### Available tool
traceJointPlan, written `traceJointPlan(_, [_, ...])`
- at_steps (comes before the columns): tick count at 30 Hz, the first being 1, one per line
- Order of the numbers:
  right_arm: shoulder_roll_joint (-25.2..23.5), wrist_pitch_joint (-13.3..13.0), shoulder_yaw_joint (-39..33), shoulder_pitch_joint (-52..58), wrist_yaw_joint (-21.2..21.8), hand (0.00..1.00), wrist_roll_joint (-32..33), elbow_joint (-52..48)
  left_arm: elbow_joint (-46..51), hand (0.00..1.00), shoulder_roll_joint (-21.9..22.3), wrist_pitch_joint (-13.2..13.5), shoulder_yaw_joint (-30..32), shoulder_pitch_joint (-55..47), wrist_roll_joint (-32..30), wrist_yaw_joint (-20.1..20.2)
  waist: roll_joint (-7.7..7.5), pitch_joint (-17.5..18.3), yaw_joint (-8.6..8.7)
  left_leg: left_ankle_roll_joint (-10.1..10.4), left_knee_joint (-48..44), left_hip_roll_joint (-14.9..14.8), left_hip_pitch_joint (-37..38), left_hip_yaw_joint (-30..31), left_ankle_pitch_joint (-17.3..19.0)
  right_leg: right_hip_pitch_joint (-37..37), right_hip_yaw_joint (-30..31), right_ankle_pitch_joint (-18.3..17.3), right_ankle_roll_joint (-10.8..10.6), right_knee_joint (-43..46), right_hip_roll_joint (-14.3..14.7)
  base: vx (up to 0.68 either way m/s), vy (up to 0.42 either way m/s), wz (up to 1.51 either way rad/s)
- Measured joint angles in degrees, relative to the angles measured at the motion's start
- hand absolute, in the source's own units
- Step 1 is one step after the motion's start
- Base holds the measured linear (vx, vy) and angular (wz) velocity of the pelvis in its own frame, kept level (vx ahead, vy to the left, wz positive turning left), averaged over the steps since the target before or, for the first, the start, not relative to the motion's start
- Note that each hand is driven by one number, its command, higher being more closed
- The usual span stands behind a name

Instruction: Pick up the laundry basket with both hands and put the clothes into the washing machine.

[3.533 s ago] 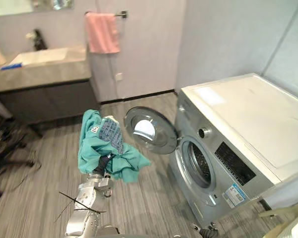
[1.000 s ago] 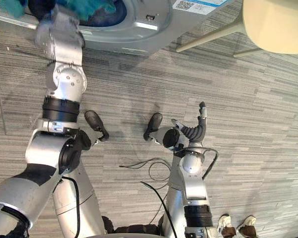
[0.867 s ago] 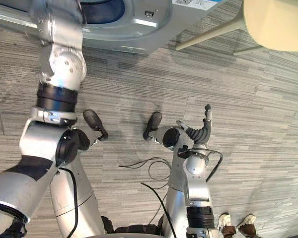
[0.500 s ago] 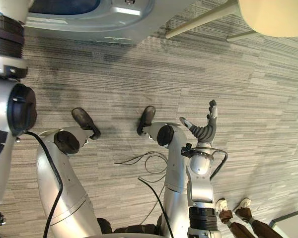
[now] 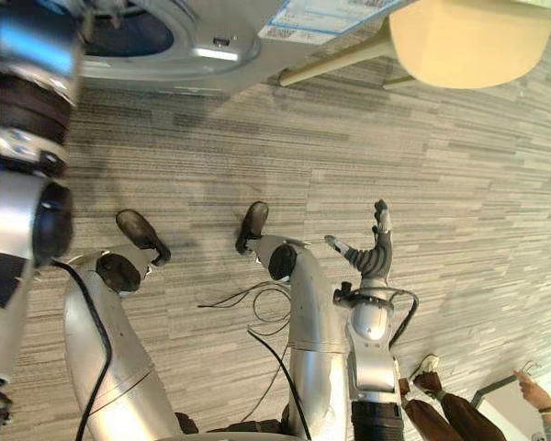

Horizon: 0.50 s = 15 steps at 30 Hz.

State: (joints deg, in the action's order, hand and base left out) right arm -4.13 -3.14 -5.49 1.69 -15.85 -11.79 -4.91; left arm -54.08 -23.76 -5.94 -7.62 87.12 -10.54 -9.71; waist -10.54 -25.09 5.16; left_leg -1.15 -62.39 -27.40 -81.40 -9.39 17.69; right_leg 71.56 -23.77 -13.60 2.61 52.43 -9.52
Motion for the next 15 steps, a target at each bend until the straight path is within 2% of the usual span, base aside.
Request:
traceJointPlan(1, [0.0, -0.1, 0.5, 1.0, 0.0, 0.0, 0.0, 1.3, 0.2, 0.0, 2.2, 0.0, 3.2, -3.1, 1.4, -1.7, -0.01, 0.9, -0.06, 0.3, 1.4, 0.5, 0.7, -0.1, -0.6, -0.6, -0.3, 0.1, 0.2, -1.0, 0.0, 0.0, -0.009, 0.16])
traceJointPlan(3, [0.1, 0.0, 2.4, 2.0, 0.2, 0.0, 0.1, 2.8, 1.4, 0.0, 4.9, 0.8, 5.7, -7.8, 3.5, -3.4, -0.04, 1.0, -0.93, 1.0, 3.1, 0.6, 2.7, -0.3, -1.3, -2.6, -1.4, 0.4, 0.6, -2.2, 0.0, 0.02, -0.02, 0.16])
traceJointPlan(6, [0.1, 0.0, 4.5, 2.2, 1.2, 0.0, 0.2, 4.3, 3.1, 0.0, 9.1, 2.5, 8.2, -10.9, 7.2, -6.7, -0.03, 1.0, -1.42, 1.6, 6.4, 1.7, 5.8, -0.5, -2.8, -5.6, -2.8, 0.4, 0.6, -4.0, -0.5, 0.02, -0.049, 0.3])
traceJointPlan(7, [0.1, -0.3, 5.0, 2.2, 1.2, 0.0, 0.2, 4.4, 3.8, 0.0, 10.3, 3.6, 8.5, -12.4, 9.3, -9.0, -0.02, 1.2, -1.42, 1.8, 7.6, 2.0, 6.9, -0.5, -3.3, -6.7, -3.2, 0.4, 0.7, -4.8, -0.5, 0.01, -0.043, 0.27])
traceJointPlan(9, [0.5, -0.7, 5.0, 2.2, 1.1, 0.0, 0.2, 4.5, 4.6, 0.0, 11.6, 5.3, 8.6, -15.3, 11.5, -11.6, 0.04, 1.6, -1.41, 2.0, 9.1, 2.3, 8.5, -0.9, -3.8, -8.1, -3.3, 0.5, 0.9, -6.1, -0.4, 0.01, -0.044, 0.15])
traceJointPlan(13, [2.3, -0.9, 5.0, 2.4, 0.9, 0.0, 0.2, 5.9, 5.1, 0.0, 11.8, 7.7, 8.4, -20.2, 14.6, -12.1, 0.06, 1.7, -1.65, 2.1, 10.6, 2.4, 10.4, -1.5, -4.3, -10.0, -3.9, 1.0, 1.0, -8.1, 0.0, 0.0, -0.01, 0.02])
traceJointPlan(15, [2.7, -0.9, 4.8, 2.7, 0.8, 0.0, 0.2, 6.3, 5.2, 0.0, 11.7, 8.7, 8.4, -20.9, 16.0, -11.7, 0.06, 1.7, -2.5, 2.1, 11.0, 2.3, 10.4, -1.4, -4.5, -10.1, -4.0, 1.3, 1.0, -8.7, 0.3, 0.0, 0.0, 0.0])
